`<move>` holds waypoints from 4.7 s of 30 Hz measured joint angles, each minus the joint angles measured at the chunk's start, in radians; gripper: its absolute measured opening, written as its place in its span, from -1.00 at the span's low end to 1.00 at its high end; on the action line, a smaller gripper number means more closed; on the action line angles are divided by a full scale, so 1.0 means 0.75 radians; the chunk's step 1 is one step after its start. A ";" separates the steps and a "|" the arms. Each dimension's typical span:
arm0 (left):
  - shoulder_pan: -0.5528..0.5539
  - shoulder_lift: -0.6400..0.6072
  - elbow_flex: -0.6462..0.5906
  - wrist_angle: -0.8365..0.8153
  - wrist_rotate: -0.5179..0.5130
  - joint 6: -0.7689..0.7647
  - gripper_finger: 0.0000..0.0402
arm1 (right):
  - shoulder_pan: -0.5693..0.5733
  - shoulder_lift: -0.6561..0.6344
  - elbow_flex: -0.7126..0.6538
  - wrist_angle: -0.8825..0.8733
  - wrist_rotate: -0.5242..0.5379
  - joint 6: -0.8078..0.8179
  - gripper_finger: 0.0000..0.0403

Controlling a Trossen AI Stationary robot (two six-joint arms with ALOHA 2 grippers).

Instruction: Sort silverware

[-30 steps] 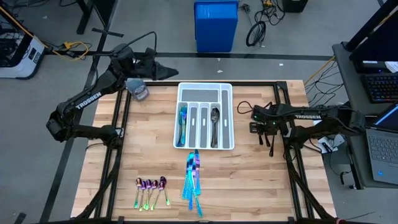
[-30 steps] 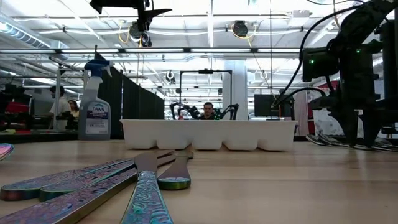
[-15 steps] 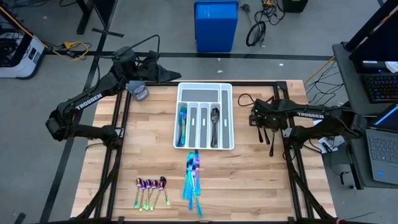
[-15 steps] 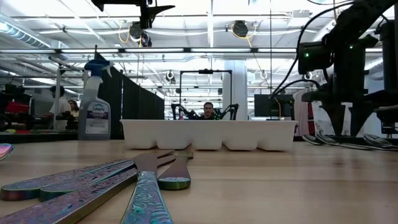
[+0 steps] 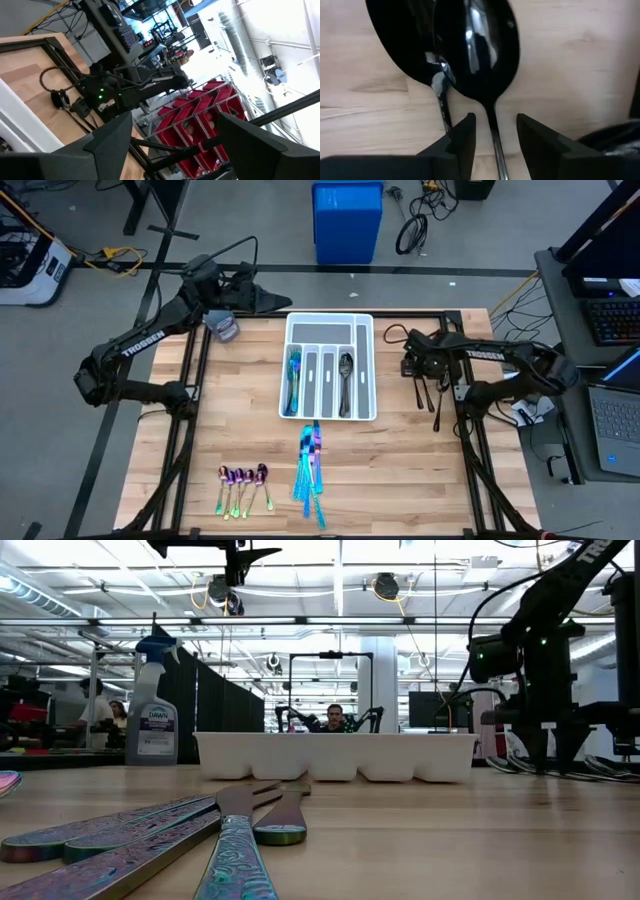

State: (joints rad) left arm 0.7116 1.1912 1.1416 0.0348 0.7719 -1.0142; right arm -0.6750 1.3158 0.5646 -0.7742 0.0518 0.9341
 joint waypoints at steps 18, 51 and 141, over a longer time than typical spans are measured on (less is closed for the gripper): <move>0.000 0.000 0.000 0.001 0.000 0.007 0.38 | 0.063 -0.123 0.050 -0.097 -0.137 -0.030 -0.99; 0.000 -0.001 0.000 0.002 0.001 0.080 0.38 | 0.615 0.311 0.314 0.993 -0.080 0.684 -1.00; 0.002 0.000 0.000 -0.009 0.007 0.068 0.39 | 0.051 0.273 0.174 -0.005 -0.108 -0.113 -0.54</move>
State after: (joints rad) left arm 0.7132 1.1909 1.1418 0.0282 0.7775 -0.9634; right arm -0.6369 1.5209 0.6949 -0.7778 -0.0292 0.8492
